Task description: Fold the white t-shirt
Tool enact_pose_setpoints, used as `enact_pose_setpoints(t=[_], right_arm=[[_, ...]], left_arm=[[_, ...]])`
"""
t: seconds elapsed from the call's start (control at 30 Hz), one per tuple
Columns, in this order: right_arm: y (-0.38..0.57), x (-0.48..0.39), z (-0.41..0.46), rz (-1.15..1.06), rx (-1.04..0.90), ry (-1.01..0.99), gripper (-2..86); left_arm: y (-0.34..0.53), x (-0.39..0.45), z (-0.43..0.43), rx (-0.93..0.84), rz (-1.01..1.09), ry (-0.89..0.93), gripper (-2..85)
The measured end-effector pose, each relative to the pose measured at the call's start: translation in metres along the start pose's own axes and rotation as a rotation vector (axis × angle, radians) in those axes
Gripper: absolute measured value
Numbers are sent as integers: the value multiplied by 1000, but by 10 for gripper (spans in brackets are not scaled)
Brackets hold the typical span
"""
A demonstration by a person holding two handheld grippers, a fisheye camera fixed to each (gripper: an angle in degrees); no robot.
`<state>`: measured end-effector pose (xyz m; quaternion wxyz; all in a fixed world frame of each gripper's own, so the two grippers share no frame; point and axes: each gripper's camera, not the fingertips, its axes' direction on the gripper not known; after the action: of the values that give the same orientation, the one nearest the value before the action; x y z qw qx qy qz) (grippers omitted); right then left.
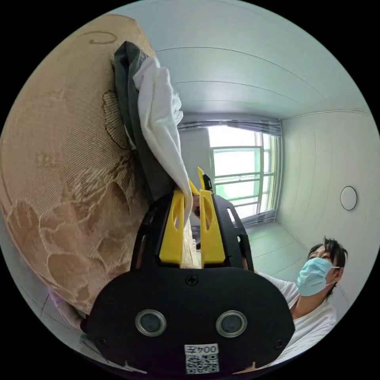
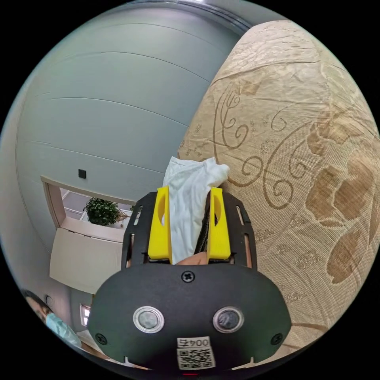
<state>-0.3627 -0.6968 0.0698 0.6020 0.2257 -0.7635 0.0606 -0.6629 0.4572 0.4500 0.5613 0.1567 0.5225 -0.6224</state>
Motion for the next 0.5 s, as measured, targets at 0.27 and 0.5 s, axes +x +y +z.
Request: enact_pose_setpoints(t=[0.27, 0.5], right_arm=[[127, -10, -168, -57, 97, -177, 82], [287, -15, -339, -34, 271, -120, 35]], left_arm=[[13, 78, 46, 43, 413, -209, 6], [15, 45, 99, -19, 285, -310, 2]])
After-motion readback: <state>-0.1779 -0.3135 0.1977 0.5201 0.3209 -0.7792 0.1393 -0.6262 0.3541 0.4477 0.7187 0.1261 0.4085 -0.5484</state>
